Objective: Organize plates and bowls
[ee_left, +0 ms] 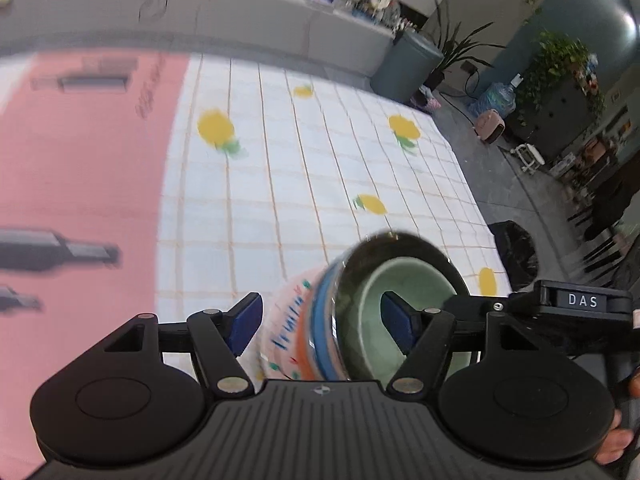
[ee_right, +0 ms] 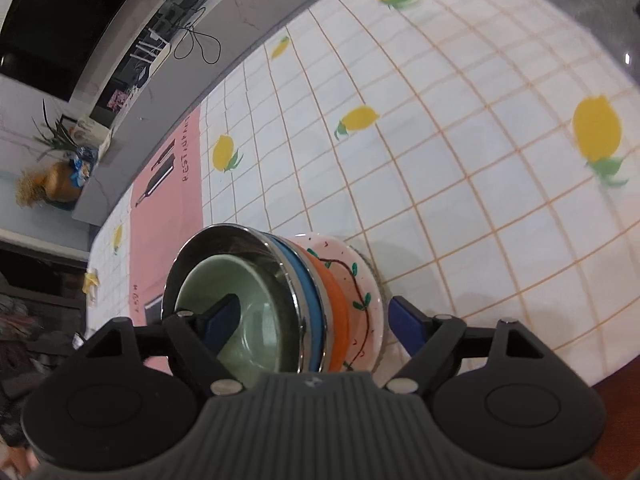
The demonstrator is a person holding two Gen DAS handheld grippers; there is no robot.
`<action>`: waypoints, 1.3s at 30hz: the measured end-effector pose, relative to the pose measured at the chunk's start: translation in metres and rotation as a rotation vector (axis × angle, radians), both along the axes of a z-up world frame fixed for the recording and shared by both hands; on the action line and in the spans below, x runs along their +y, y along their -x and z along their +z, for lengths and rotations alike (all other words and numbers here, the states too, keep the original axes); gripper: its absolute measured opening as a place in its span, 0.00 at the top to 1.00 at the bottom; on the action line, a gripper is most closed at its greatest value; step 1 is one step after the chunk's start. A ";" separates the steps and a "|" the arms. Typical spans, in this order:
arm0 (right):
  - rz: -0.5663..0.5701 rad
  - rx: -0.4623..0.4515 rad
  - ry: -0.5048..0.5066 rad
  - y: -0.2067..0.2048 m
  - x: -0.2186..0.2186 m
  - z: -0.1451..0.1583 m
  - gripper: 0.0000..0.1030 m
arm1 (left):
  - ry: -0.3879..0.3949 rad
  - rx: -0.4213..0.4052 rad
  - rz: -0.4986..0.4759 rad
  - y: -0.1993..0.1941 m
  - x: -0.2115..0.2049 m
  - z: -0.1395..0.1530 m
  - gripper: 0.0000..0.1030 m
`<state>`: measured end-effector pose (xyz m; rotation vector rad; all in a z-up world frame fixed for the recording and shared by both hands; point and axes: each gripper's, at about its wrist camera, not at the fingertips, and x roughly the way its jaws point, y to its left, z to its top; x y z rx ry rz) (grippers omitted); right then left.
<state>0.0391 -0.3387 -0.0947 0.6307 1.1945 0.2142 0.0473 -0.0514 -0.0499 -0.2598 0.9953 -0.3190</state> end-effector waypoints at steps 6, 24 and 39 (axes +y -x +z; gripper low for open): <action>0.040 -0.219 0.262 0.020 0.020 0.060 0.22 | -0.188 -0.272 0.003 0.030 0.003 0.057 0.23; 0.117 -0.545 0.484 0.112 0.083 0.105 0.12 | -0.402 -0.603 -0.019 0.126 -0.007 0.074 0.20; 0.074 -0.441 0.529 0.162 0.100 0.042 0.12 | -0.382 -0.338 0.133 0.143 -0.002 0.015 0.17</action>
